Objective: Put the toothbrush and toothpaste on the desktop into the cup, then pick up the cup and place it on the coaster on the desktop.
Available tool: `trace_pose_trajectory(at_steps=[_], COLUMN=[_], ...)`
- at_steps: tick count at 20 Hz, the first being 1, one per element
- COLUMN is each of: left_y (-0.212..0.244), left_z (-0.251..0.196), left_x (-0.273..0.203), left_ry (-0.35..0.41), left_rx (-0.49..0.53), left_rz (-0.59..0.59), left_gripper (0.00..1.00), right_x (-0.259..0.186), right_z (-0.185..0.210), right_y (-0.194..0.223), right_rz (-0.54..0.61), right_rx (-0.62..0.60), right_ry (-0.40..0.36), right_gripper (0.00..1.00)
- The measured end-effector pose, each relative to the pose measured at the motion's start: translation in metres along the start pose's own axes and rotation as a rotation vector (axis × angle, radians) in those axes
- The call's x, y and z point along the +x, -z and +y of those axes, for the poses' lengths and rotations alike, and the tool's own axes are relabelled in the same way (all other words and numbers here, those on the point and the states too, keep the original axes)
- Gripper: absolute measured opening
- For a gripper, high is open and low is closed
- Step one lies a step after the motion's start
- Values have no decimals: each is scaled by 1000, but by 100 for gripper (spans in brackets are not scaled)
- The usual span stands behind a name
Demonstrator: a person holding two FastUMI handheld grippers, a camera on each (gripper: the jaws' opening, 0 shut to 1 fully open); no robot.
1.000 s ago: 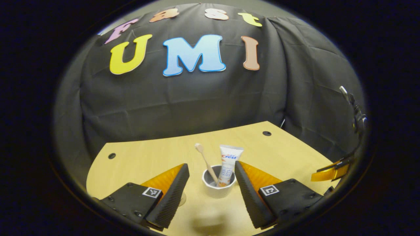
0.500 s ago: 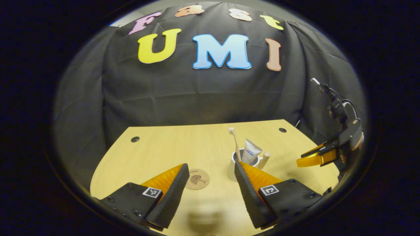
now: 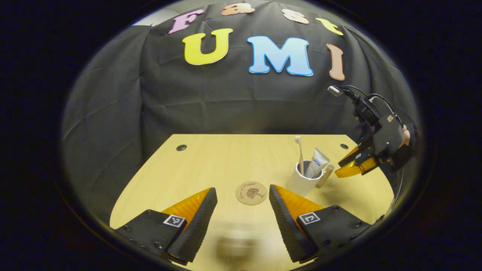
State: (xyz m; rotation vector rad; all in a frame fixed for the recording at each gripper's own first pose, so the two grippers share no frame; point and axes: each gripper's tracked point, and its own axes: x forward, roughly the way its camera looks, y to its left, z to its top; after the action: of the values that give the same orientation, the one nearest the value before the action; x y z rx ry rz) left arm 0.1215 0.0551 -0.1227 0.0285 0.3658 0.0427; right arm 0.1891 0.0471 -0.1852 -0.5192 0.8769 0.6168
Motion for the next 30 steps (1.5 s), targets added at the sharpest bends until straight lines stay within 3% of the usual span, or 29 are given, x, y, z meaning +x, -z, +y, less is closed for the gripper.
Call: trace_pose_trajectory(at_steps=[4, 13, 20, 21, 22, 26, 30], left_y=[13, 37, 50, 52, 53, 53, 46], left_z=[25, 84, 106, 108, 109, 111, 106], left_x=[-6, -25, -35, -35, -35, -35, -38], left_ry=[-65, -210, -275, -280, -283, -279, -263], left_rx=[-31, -100, -132, -137, -141, -143, -139], left_rz=[26, 71, 95, 97, 98, 95, 89], left_gripper=[93, 93, 93, 93, 93, 93, 93], right_x=[17, 56, 75, 77, 74, 73, 68], right_z=[-4, 11, 16, 15, 16, 14, 21], right_y=[-9, -11, -10, -10, -8, -10, -4], right_rz=[93, 274, 328, 326, 334, 287, 271], right_rx=[-149, -360, -388, -380, -374, -367, -298], right_ry=[-14, -77, -106, -100, -110, -80, -94], right_gripper=[53, 53, 53, 48, 28, 18, 19])
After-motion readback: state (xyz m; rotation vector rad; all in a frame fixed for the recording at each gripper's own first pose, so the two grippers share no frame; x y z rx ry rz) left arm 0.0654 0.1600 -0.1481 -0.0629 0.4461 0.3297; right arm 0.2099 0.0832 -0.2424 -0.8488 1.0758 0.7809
